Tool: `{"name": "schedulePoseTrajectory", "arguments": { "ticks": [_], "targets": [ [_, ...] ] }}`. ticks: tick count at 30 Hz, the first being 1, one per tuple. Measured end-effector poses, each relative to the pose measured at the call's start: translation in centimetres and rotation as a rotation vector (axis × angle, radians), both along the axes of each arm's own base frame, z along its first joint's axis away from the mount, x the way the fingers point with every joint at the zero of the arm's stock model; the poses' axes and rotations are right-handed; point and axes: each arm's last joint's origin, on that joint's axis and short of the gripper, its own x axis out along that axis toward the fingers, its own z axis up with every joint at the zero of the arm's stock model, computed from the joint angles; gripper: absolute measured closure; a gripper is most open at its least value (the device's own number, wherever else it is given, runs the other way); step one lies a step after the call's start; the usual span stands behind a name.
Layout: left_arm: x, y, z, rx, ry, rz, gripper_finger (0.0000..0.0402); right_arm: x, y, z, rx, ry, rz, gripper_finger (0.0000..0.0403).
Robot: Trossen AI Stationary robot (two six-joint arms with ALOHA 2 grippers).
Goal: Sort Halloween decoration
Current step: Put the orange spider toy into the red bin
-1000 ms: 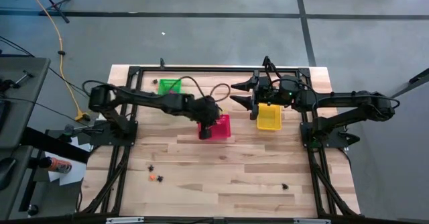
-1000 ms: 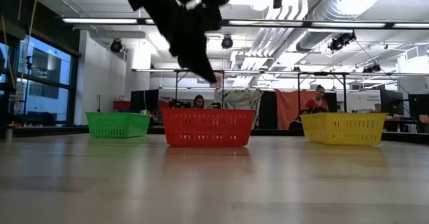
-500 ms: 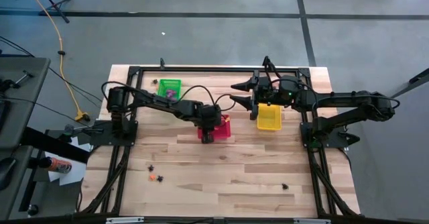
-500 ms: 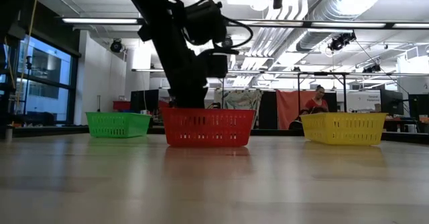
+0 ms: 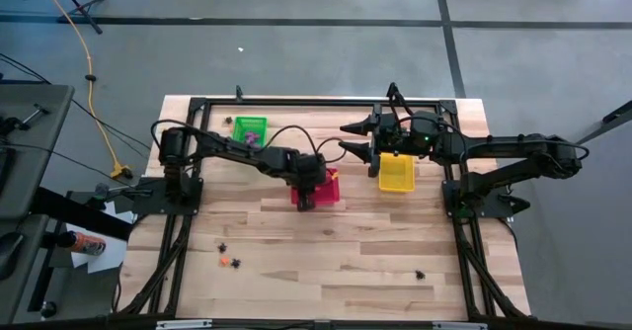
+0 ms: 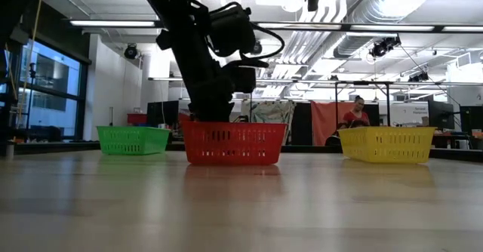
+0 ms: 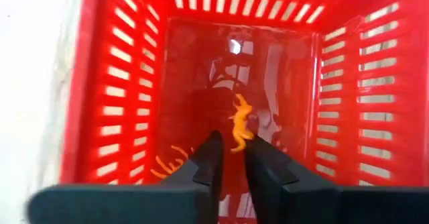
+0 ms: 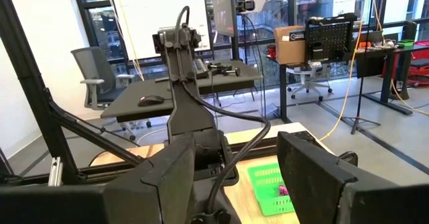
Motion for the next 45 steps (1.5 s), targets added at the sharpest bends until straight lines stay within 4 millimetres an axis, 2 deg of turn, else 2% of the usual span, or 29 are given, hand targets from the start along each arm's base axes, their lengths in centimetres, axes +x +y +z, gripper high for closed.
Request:
{"name": "schedulePoseTrajectory", "arguments": {
  "ticks": [6,10,15,19,22,25,28,32,37,45],
  "targets": [
    [-0.4,0.5,2.1,-0.012,-0.062,0.025,0.028,0.0,0.0,0.0,0.0,0.0,0.0,0.0199],
    [-1.2,1.4,4.9,-0.043,-0.132,0.042,0.0248,0.0,0.0,0.0,-0.001,-0.001,0.0,0.0199],
    [-4.2,3.2,10.4,-0.033,-0.236,0.1,0.023,0.0,0.0,0.1,-0.002,-0.011,0.001,0.0199],
    [-7.5,4.1,15.7,0.004,-0.431,0.152,0.0229,0.0,0.0,0.3,-0.005,-0.027,0.001,0.0199],
    [-10.0,3.9,19.2,0.038,-0.638,0.162,0.0229,0.0,0.0,0.4,-0.007,-0.041,0.001,0.0199],
    [-12.4,2.9,21.8,0.075,-0.853,0.134,0.0229,0.0,0.0,0.5,-0.008,-0.051,0.001,0.0199],
    [-14.2,1.8,22.4,0.09,-1.025,0.098,0.0229,0.0,0.0,0.5,-0.009,-0.056,0.001,0.0199],
    [-15.1,0.6,20.9,0.067,-1.144,0.079,0.0229,0.0,0.0,0.5,-0.009,-0.056,0.001,0.0199],
    [-14.7,-0.5,18.6,0.083,-1.146,0.061,0.0229,0.0,0.0,0.5,-0.009,-0.056,0.001,0.0199],
    [-14.6,-0.7,18.7,0.108,-1.17,0.054,0.0229,0.0,0.0,0.5,-0.009,-0.056,0.001,0.0199]
  ]
}}
